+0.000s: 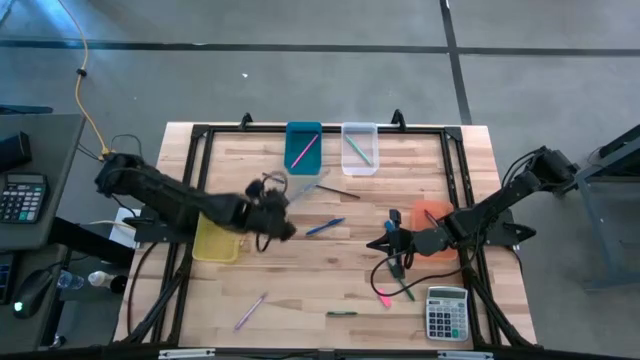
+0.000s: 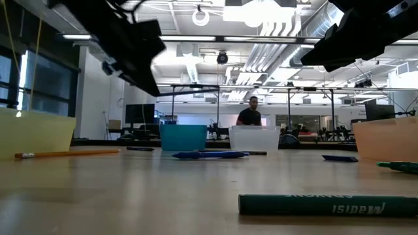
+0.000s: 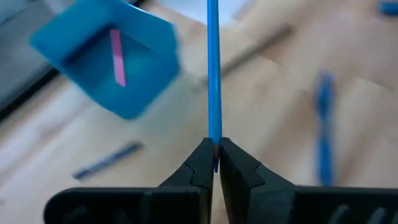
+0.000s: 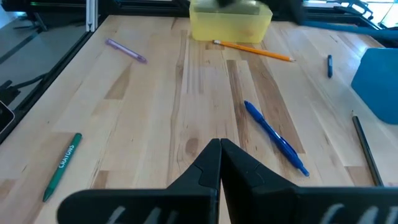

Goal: Sort crayons/erasers/pens/pencils in bins
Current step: Put the blue pencil into the blue bin

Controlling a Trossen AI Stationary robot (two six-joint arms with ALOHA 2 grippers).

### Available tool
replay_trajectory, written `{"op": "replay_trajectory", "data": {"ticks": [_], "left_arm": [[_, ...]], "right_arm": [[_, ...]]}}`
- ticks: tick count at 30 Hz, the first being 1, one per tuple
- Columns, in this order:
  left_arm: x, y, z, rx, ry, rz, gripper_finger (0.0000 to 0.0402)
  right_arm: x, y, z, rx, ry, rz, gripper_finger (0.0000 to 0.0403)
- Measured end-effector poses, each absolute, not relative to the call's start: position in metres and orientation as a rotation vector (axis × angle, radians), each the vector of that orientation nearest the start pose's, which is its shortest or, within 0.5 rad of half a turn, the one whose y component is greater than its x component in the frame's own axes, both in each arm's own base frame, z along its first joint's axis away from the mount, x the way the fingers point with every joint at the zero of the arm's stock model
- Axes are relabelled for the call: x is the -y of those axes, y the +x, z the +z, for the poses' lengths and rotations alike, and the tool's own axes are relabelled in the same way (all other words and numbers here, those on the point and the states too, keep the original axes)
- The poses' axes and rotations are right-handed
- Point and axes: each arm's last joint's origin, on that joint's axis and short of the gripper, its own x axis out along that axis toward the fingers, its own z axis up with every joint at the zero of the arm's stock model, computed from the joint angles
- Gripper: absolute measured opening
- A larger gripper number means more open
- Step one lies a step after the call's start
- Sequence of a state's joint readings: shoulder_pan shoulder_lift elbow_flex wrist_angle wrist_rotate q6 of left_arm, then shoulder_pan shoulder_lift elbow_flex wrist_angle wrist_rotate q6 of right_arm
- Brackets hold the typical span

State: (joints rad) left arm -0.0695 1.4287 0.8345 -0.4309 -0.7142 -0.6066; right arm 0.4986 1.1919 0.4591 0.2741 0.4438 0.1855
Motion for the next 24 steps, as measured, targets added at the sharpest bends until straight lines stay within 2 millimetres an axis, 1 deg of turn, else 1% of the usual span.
{"op": "replay_trajectory", "data": {"ticks": [5,11,14,17,20,24], "left_arm": [[-0.059,0.272,0.204,-0.711,-0.212,0.893,0.0007],[-0.113,0.265,0.203,-0.670,-0.315,0.952,0.0007],[-0.132,0.260,0.198,-0.666,-0.369,0.983,0.0007],[-0.146,0.257,0.190,-0.675,-0.423,1.004,0.0007],[-0.159,0.258,0.179,-0.668,-0.477,0.998,0.0007],[-0.170,0.262,0.166,-0.686,-0.526,0.992,0.0007]], "right_arm": [[-0.098,0.207,0.188,-0.411,-0.025,0.015,0.0000],[-0.098,0.207,0.188,-0.413,-0.006,0.011,0.0000],[-0.098,0.207,0.188,-0.414,-0.008,0.011,0.0000],[-0.098,0.207,0.188,-0.414,-0.010,0.012,0.0000],[-0.098,0.207,0.188,-0.414,-0.011,0.007,0.0000],[-0.098,0.207,0.188,-0.413,-0.012,0.005,0.0000]]}}
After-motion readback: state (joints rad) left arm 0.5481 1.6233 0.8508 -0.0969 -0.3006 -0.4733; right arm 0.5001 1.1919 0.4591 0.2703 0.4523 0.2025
